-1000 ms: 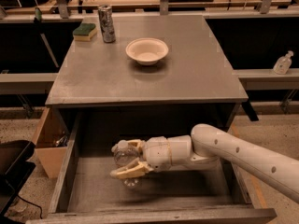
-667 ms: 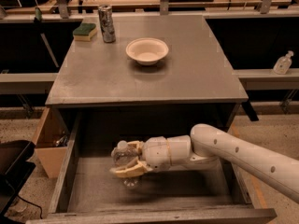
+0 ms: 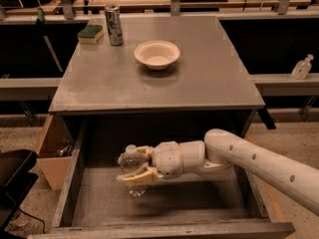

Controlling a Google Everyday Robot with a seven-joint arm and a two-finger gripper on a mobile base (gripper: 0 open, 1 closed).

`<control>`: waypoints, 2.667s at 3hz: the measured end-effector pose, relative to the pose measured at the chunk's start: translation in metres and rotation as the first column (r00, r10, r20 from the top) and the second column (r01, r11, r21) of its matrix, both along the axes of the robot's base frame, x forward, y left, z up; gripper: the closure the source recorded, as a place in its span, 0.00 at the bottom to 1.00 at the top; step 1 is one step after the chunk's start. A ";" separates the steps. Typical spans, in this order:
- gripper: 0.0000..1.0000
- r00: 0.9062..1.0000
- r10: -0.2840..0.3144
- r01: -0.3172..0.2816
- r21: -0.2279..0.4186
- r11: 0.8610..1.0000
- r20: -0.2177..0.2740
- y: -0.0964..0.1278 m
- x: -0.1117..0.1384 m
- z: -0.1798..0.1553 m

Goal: Pick water bottle from top drawer and place on counter

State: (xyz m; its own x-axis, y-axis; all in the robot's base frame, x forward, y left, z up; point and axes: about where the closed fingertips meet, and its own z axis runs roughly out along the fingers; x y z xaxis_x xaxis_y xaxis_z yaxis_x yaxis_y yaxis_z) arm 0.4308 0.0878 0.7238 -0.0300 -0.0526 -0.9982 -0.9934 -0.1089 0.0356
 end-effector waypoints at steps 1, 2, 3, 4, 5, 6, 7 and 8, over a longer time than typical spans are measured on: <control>1.00 0.999 -0.043 0.043 0.040 0.998 -0.023 -0.013 0.013 0.040; 1.00 0.996 -0.084 0.085 0.059 0.995 -0.021 -0.030 0.027 0.100; 1.00 0.992 -0.125 0.125 0.042 0.991 0.000 -0.045 0.036 0.168; 1.00 0.981 -0.189 0.189 0.007 0.982 0.030 -0.062 0.051 0.237; 1.00 0.969 -0.234 0.238 -0.051 0.970 0.076 -0.072 0.071 0.290; 1.00 0.952 -0.276 0.291 -0.111 0.950 0.133 -0.087 0.099 0.317; 1.00 0.927 -0.328 0.353 -0.130 0.927 0.180 -0.113 0.128 0.322; 1.00 0.928 -0.328 0.353 -0.130 0.927 0.180 -0.113 0.128 0.322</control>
Offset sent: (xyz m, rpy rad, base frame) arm 0.0460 -0.0553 0.1827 0.0724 0.0036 -0.1464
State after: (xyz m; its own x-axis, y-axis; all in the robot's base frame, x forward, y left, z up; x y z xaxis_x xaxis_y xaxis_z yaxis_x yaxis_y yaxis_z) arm 0.5583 -0.0255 1.0455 0.0775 -0.2223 -0.9719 -0.9642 0.2311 -0.1297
